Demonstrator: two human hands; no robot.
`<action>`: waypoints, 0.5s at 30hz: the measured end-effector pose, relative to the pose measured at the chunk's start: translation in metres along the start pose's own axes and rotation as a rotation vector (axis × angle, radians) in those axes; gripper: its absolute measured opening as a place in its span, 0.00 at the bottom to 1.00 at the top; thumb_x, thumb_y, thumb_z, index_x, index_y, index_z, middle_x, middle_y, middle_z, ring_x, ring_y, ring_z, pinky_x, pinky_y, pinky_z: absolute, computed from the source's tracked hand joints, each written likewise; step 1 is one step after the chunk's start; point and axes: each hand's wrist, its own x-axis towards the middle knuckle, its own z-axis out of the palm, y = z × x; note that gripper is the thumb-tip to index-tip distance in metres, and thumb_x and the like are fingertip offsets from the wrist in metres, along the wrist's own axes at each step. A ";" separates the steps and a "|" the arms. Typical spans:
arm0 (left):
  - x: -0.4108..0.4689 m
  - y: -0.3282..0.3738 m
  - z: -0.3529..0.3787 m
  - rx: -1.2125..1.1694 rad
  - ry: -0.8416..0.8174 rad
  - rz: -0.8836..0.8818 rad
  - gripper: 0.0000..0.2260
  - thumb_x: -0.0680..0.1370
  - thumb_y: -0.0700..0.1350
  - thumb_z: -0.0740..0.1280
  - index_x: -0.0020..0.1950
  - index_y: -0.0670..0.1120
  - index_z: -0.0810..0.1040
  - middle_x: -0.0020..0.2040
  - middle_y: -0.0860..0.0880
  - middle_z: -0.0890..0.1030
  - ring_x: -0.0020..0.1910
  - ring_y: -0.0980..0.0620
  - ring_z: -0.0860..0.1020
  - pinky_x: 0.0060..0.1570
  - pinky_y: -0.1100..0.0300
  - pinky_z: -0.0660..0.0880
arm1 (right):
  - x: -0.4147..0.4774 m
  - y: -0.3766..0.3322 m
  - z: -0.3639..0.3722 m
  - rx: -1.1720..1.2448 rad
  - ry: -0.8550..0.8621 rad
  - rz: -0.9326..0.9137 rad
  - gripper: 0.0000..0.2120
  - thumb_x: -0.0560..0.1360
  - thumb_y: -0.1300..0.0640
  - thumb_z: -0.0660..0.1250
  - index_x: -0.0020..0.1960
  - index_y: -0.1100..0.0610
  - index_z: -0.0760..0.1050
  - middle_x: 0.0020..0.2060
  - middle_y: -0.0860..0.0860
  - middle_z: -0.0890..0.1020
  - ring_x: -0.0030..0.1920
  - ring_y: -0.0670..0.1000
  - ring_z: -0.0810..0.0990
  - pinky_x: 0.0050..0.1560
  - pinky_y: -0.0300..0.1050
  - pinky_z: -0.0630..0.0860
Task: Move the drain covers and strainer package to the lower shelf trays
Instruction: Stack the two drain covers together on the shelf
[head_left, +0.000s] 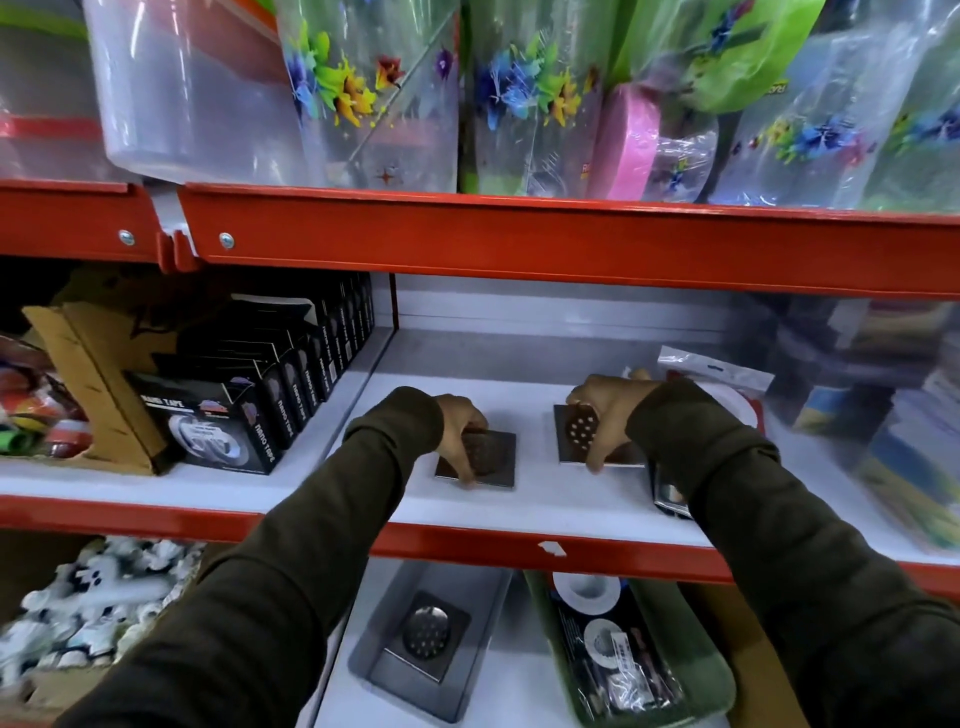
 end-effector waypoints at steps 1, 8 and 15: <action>-0.001 -0.001 0.002 0.003 -0.015 -0.007 0.38 0.64 0.57 0.79 0.70 0.48 0.72 0.65 0.50 0.77 0.63 0.47 0.76 0.64 0.52 0.75 | 0.001 -0.002 -0.001 0.014 0.004 -0.007 0.31 0.60 0.40 0.77 0.59 0.47 0.72 0.56 0.44 0.77 0.60 0.53 0.74 0.62 0.51 0.62; -0.018 -0.025 0.000 -0.221 0.049 -0.028 0.46 0.68 0.55 0.77 0.79 0.56 0.55 0.81 0.53 0.55 0.79 0.48 0.56 0.78 0.52 0.57 | 0.021 -0.019 0.000 0.085 0.004 -0.056 0.37 0.59 0.35 0.76 0.63 0.47 0.72 0.60 0.45 0.78 0.62 0.53 0.76 0.69 0.55 0.62; -0.045 -0.061 0.017 -0.285 0.625 -0.057 0.30 0.80 0.54 0.62 0.79 0.51 0.56 0.80 0.48 0.58 0.79 0.47 0.57 0.79 0.48 0.53 | 0.035 -0.067 0.004 0.174 -0.028 -0.119 0.42 0.60 0.35 0.75 0.70 0.47 0.68 0.66 0.47 0.74 0.67 0.58 0.69 0.67 0.53 0.66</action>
